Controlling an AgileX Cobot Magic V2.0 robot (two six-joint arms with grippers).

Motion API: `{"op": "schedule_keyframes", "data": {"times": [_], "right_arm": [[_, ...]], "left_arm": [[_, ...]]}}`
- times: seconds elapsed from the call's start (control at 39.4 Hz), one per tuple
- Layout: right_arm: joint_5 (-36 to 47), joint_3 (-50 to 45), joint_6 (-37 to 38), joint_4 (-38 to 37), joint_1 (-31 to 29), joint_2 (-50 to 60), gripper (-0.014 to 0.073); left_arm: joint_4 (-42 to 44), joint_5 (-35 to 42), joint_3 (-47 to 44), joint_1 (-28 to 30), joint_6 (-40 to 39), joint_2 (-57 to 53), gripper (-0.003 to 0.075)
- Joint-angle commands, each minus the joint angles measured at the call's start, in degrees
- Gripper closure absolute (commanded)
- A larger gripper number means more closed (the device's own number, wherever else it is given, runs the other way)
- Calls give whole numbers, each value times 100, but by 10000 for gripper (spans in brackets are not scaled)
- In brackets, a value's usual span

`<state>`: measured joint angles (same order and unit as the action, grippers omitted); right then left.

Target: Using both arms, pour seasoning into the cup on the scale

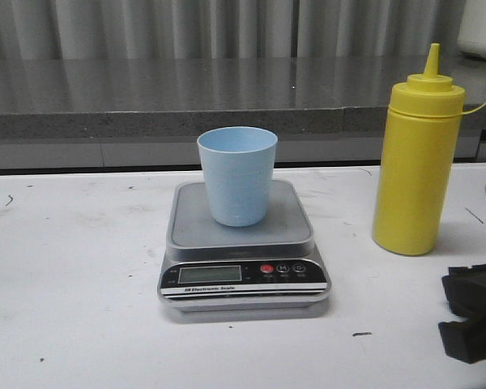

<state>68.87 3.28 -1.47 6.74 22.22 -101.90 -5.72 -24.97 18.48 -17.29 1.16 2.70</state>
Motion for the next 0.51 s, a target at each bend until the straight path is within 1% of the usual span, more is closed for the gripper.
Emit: {"op": "schedule_keyframes", "data": {"times": [0.0,0.1,0.18,0.25,0.41,0.48], "right_arm": [[485,-177,-14,187,-18,506,663],[195,-284,-14,553,-18,994,663],[-400,-289,-19,861,-18,1432,663],[-963,-275,-80,1008,-18,1849,663],[-1959,-89,-425,1183,-18,2741,663],[-2712,186,-656,1235,-18,3253,663]], "left_arm": [[-75,494,145,16,-57,67,740],[-75,494,145,16,-57,67,740],[-75,494,145,16,-57,67,740],[-75,494,145,16,-57,67,740],[-75,494,145,16,-57,67,740],[-75,494,145,16,-57,67,740]]}}
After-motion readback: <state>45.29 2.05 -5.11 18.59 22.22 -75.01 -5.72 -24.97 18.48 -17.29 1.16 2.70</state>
